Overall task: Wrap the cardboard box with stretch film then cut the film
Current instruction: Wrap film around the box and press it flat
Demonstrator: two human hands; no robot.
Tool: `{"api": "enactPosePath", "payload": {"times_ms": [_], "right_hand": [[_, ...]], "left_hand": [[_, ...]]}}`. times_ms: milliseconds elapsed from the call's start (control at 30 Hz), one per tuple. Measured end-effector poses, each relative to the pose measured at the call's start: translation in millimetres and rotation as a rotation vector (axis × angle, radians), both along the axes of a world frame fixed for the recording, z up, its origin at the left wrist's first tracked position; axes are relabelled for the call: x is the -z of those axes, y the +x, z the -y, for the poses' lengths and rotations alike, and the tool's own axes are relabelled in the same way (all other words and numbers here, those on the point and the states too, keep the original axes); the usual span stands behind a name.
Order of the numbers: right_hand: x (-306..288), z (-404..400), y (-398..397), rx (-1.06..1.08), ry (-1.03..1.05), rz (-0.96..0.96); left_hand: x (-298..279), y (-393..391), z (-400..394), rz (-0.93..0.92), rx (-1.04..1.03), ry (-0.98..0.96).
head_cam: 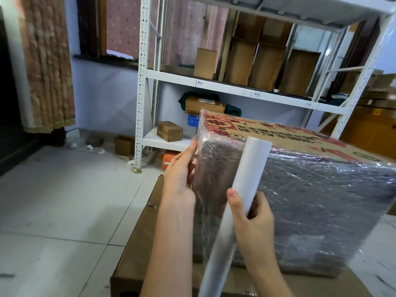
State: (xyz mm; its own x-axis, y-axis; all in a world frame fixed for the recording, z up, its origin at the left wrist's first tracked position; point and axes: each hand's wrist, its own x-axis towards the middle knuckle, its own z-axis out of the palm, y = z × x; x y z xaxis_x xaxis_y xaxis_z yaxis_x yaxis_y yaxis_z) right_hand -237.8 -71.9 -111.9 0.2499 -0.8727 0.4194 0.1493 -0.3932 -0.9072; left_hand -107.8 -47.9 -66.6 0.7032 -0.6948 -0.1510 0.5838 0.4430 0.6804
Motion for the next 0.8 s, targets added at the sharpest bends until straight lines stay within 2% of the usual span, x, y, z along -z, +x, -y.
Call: {"api": "enactPosePath", "payload": {"times_ms": [67, 133, 167, 267, 333, 400, 500, 600, 700, 800], "right_hand": [[1, 0, 0, -0.012, 0.006, -0.002], [1, 1, -1, -0.018, 0.011, -0.002], [0, 2, -1, -0.017, 0.011, -0.004], [0, 2, 1, -0.023, 0.0, 0.001], [2, 2, 2, -0.017, -0.003, 0.034], [2, 2, 2, 0.007, -0.038, 0.044], [3, 6, 0, 0.012, -0.061, 0.032], [4, 8, -1, -0.001, -0.067, 0.01], [4, 7, -1, 0.009, -0.066, 0.014], [3, 6, -1, 0.019, -0.042, 0.01]], "left_hand": [[2, 4, -3, -0.069, -0.066, 0.037], [-1, 3, -7, 0.036, -0.315, 0.048], [-6, 1, -10, 0.209, -0.497, 0.043], [-32, -15, -24, 0.976, -0.929, 0.0], [-36, -24, -16, 1.392, -1.005, 0.06], [-27, -34, 2, 1.622, -0.949, 0.196], [-5, -39, 21, 1.715, -0.833, 0.332], [2, -32, 24, 1.691, -0.826, 0.293], [1, -32, 25, 1.562, -0.802, 0.23], [5, -32, 25, 1.39, -0.67, 0.234]]}}
